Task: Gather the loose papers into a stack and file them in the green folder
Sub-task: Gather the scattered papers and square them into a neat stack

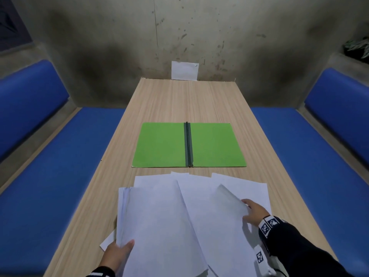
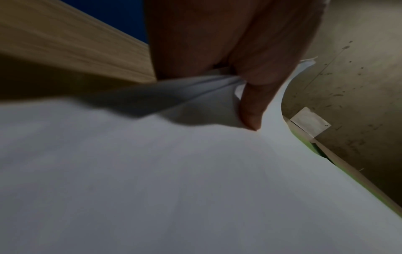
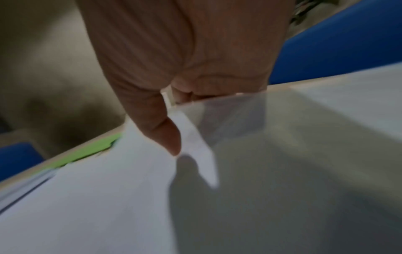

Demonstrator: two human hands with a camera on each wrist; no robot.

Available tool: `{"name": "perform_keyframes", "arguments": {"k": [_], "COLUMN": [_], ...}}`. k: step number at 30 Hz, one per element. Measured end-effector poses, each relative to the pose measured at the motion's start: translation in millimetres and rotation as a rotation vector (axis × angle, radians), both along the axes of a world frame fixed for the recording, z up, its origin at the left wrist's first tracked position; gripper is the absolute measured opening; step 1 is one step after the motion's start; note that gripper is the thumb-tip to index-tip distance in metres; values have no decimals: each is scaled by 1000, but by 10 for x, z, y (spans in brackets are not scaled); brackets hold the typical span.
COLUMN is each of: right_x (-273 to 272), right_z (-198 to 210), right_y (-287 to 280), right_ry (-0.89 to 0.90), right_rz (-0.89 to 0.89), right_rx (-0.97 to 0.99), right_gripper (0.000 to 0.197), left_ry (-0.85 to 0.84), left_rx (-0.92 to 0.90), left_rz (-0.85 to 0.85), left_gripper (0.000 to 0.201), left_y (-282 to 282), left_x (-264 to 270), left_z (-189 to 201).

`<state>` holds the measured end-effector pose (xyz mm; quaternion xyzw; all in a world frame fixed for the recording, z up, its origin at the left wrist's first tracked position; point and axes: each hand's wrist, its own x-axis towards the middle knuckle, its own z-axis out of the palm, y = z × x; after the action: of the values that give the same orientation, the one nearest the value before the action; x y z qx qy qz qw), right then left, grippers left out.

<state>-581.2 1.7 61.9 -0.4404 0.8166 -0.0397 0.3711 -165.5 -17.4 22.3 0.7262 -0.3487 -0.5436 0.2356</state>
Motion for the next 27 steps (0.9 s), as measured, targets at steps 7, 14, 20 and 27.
{"name": "perform_keyframes", "arguments": {"k": [7,14,20,27], "right_x": [266,479,436,-115], "right_z": [-21,-33,173,648], "right_y": [-85,-139,-211,-251], "right_ry": [295,397,484,260], "right_rz": [292,365,392,-23], "right_rx": [115,65,173,-65], "right_gripper": [67,72,46,42], "left_ry": [170,367,291,252], "left_rx": [21,41,52,78], "left_rz": [-7,-77,-53,3], "left_gripper": [42,15,25,53], "left_y": [-38,-74,-100,-37], "left_x": [-8,-158,-143,-60], "left_z": [85,217,85,-37]}}
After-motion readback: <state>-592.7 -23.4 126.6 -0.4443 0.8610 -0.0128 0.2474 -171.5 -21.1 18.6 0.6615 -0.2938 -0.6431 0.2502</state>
